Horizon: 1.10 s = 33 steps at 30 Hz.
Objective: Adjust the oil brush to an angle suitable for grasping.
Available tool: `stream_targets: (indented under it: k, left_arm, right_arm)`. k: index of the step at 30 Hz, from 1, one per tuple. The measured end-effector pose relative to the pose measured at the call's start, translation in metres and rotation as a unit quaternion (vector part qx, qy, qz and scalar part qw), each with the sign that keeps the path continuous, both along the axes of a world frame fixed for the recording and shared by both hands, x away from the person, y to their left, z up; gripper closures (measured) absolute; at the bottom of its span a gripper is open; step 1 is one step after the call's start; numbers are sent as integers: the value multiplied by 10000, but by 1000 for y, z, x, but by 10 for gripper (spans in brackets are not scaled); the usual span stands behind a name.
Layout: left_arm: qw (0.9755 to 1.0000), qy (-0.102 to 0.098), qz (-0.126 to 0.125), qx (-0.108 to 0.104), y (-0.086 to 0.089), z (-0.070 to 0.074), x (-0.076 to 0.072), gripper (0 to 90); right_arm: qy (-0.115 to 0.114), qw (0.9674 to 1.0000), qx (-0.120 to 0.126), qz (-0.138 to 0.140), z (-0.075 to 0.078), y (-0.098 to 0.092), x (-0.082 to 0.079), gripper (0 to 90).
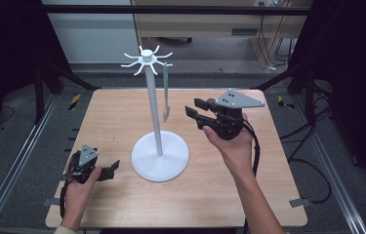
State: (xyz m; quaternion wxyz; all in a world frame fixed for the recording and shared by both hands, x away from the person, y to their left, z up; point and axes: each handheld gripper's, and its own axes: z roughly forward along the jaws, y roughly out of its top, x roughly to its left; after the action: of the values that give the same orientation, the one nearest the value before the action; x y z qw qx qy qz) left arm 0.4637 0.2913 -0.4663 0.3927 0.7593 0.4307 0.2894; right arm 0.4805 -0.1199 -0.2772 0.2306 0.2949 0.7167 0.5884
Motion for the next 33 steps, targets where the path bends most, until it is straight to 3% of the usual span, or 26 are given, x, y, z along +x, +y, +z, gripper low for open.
stream_targets:
  k: [5,9,14,19,21,24,27,33]
  left_arm:
    - [10000,1,-10,13,0,0,0,34]
    - [10000,-1,-12,29,-1,0,0,34]
    - [10000,-12,-12,15,-1,0,0,34]
    - [10000,-27,2,-12,0,1,-1,34]
    - [10000,-27,-7,-7,0,0,0,34]
    - [10000,-23,-10,-3,-1,0,0,34]
    - [10000,-30,-10,-9,-1,1,0,33]
    - [10000,-32,-8,-18,0,1,0,33]
  right_arm:
    - [42,9991,-142,-400,-12,-16,0,445]
    - [54,9976,-121,-674,-21,-28,-1,355]
    - [127,9950,-109,-985,-34,-42,-2,268]
    - [211,9918,-119,-1258,-48,-52,-1,236]
    - [345,9886,-236,-1444,-59,-58,1,200]
    - [434,9875,-294,-1484,-67,-61,2,181]
    - [654,9837,-399,-1630,-83,-69,8,167]
    - [909,9795,-483,-1732,-101,-77,16,141]
